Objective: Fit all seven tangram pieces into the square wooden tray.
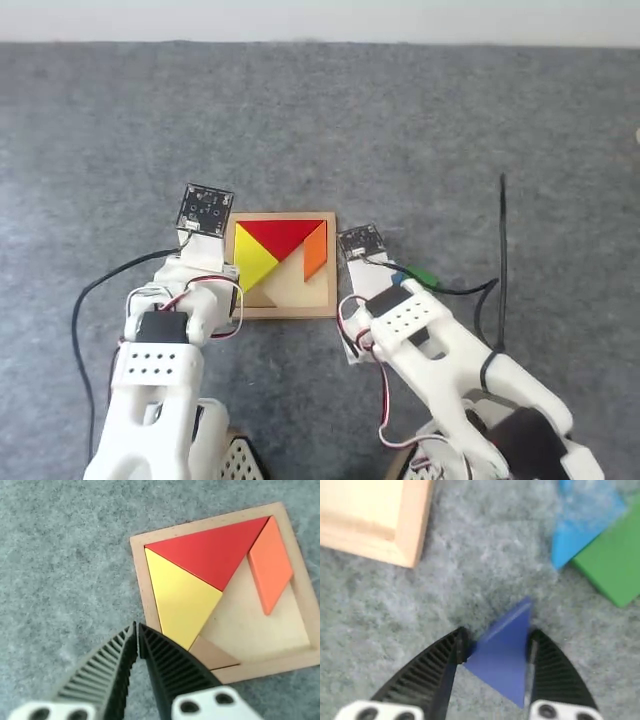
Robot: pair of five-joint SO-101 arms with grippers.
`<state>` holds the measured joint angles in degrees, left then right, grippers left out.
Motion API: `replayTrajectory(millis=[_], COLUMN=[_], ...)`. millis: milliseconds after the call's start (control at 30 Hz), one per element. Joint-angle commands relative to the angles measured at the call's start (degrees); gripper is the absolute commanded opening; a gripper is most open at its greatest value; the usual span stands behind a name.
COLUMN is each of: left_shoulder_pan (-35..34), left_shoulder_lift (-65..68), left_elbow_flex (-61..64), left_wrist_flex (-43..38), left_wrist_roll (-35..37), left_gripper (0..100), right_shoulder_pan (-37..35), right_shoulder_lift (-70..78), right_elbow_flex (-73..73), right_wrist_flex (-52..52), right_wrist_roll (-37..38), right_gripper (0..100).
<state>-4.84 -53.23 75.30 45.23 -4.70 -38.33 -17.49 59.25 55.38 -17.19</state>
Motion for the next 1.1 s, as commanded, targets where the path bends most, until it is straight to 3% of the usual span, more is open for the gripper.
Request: replayTrajectory(millis=[0,167,500,800,1067], left_shoulder_pan=[-0.2,-0.2,-0.2,-0.2,-0.2], left_shoulder_lift=[-1.4,-1.4,-1.4,-1.4,-1.4], left_elbow_flex=[-0.6,-0.6,-0.6,-0.6,-0.5], left_wrist_flex=[0.6,0.6,0.6,0.6,0.6], left_wrist_roll=[-0.7,-0.7,-0.7,-0.7,-0.7], left_gripper=[1,1,1,1,1], right_shoulder_pan=[0.0,0.0,-1.7,-3.9,-3.8], right_shoulder_lift=[2.4,2.4,2.5,3.1,2.6], right_elbow_flex=[-1.1,-3.9,-3.2,0.9,1.1], right_wrist_flex=[3.2,7.0,8.8,3.1,2.9], right_wrist_roll=[1.4,1.3,4.5,9.2,9.8], right_gripper=[17.5,34.6,35.2,16.5,14.7])
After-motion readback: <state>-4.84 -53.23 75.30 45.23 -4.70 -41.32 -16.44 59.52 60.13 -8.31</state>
